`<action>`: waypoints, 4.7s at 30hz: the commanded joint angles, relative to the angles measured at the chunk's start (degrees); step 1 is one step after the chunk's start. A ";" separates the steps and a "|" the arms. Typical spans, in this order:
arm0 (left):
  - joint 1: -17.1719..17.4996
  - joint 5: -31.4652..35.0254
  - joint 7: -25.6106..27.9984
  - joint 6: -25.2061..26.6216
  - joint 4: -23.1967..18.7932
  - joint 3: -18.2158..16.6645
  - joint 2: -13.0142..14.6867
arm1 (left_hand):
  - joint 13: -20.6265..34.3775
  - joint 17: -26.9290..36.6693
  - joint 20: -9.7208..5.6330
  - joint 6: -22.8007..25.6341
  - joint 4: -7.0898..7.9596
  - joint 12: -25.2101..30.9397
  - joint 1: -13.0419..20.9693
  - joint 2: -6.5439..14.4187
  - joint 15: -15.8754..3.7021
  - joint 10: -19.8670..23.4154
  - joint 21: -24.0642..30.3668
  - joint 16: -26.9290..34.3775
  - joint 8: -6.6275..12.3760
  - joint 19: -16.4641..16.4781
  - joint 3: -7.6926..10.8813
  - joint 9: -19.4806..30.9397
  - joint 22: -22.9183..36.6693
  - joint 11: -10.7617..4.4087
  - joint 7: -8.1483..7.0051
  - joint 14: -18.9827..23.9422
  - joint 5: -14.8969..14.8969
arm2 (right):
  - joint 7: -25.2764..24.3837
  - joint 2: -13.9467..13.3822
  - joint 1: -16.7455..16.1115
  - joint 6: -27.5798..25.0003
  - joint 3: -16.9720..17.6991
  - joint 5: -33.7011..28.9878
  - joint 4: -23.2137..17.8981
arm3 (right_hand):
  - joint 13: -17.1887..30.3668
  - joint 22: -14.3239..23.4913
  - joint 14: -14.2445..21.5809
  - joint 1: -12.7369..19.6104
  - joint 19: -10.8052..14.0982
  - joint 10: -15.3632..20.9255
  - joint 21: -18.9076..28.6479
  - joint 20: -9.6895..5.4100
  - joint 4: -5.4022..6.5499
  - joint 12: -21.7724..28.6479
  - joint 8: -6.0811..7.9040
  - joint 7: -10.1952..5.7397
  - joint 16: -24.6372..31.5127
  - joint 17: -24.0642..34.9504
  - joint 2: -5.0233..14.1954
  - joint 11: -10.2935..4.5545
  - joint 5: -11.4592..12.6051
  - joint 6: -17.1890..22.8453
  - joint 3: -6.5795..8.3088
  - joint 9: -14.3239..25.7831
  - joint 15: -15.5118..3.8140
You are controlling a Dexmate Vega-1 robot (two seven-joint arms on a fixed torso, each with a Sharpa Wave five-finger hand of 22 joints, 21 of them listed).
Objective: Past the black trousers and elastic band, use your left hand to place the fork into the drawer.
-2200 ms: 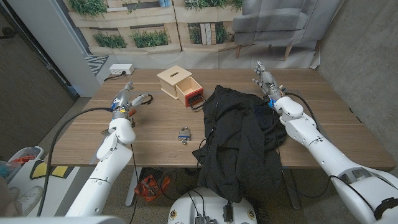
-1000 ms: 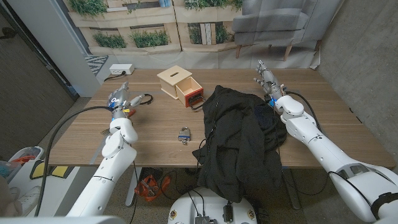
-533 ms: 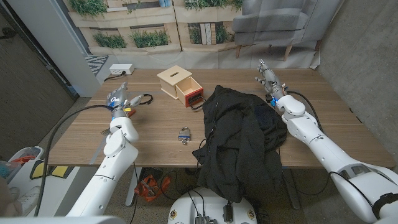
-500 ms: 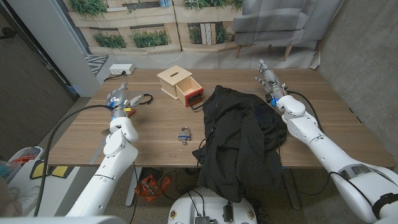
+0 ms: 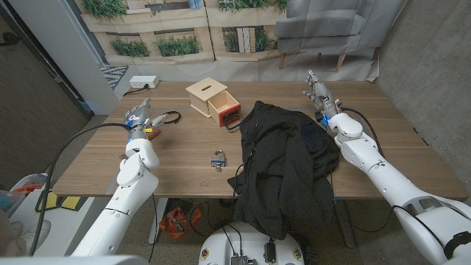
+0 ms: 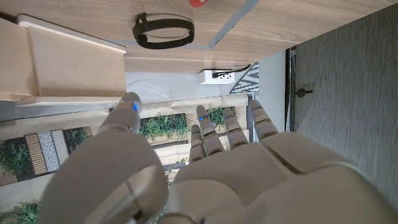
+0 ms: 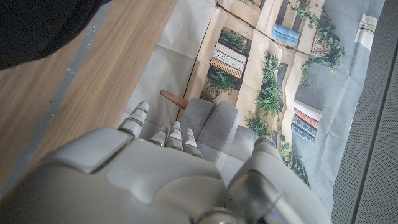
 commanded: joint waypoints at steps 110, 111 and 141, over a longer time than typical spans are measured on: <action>3.88 14.18 -2.96 -1.14 4.06 2.81 10.77 | 2.21 -0.30 -2.68 7.55 -0.57 1.05 4.28 0.11 -4.55 8.32 0.42 0.15 0.82 2.99 -2.06 0.05 0.09 -3.05 -3.23 4.09 -0.07 | 2.92 -0.84 -1.12 2.92 3.08 2.06 3.32 | 0.29 0.33 0.00 0.04 0.52 0.75 0.18 -0.25 -1.02 -0.03 0.27 -0.28 0.38 0.13 0.38 -0.60 -0.13 0.94 -0.10 0.16 -0.72; 3.84 14.15 -2.99 -0.97 4.12 2.79 10.69 | 2.22 -0.30 -2.68 7.63 -0.55 1.05 4.30 0.10 -4.59 8.38 0.41 0.18 0.82 2.99 -2.09 0.05 0.09 -3.05 -3.18 4.20 -0.07 | 2.95 -0.86 -1.13 2.94 3.09 2.08 3.33 | 0.29 0.33 -0.03 0.02 0.52 0.76 0.17 -0.26 -1.02 -0.03 0.27 -0.30 0.38 0.13 0.38 -0.61 -0.13 0.94 -0.10 0.16 -0.72; 1.69 10.89 -3.34 -1.54 8.27 2.74 11.54 | 2.38 -0.29 -2.75 8.18 -0.45 0.76 4.96 -0.04 -4.71 8.86 0.36 -0.11 0.35 3.35 -2.62 0.05 0.11 -3.24 -3.33 4.28 -0.01 | 1.27 -0.91 -1.33 2.00 2.67 1.40 1.61 | 0.30 0.33 0.06 -0.01 0.47 0.81 0.17 -0.20 -1.23 -0.04 0.21 -0.41 0.40 0.12 0.44 -0.81 -0.14 0.97 -0.14 0.17 -0.82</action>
